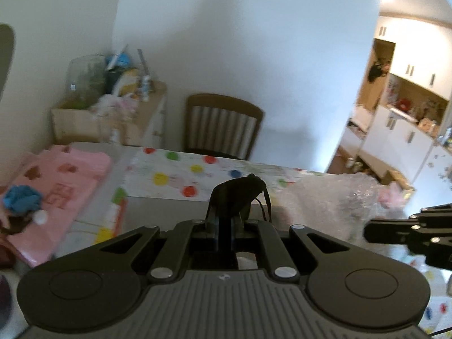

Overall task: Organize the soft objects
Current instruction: 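Open the right tool over the box while the left tool lowers and releases the black bag inside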

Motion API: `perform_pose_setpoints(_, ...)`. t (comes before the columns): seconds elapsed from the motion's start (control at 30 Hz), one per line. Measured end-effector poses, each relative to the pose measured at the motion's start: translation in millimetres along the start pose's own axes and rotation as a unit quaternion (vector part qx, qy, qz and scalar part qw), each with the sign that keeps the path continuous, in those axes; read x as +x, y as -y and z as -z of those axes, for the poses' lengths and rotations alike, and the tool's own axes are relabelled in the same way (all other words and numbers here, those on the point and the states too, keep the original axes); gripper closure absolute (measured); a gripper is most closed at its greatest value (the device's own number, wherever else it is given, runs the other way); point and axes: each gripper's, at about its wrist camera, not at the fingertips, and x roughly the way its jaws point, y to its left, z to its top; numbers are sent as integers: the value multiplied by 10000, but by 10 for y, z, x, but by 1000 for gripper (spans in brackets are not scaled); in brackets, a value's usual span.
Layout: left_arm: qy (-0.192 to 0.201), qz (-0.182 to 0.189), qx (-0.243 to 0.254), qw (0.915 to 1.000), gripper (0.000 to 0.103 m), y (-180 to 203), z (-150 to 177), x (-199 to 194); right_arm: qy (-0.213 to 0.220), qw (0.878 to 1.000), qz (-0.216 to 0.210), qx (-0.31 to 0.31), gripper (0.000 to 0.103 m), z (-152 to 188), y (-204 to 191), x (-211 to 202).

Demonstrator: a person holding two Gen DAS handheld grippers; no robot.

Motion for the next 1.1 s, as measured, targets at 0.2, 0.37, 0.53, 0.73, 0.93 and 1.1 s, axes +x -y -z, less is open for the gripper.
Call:
perform_pose_setpoints(0.2, -222, -389, 33, 9990, 96, -312, 61, 198, -256, 9996, -117, -57, 102, -35, -105, 435)
perform_pose_setpoints(0.37, -436, -556, 128, 9974, 96, -420, 145, 392, -560, 9979, -304, -63, 102, 2, -235, 794)
perform_pose_setpoints(0.53, -610, -613, 198, 9961, 96, -459, 205, 578, -806, 9962, -310, -135, 102, 98, -306, 1100)
perform_pose_setpoints(0.73, -848, -642, 374, 9936, 96, -442, 264, 831, -1111, 9930, -367, -165, 103, 220, -346, 1477)
perform_pose_setpoints(0.93, -1174, -549, 383, 9908, 96, -470, 319, 1057, -1322, 9904, -362, -184, 103, 290, -416, 1718)
perform_pose_setpoints(1.1, -1509, -444, 305, 9871, 96, -480, 367, 1204, -1736, 9845, -219, 149, 102, 329, -325, 1941)
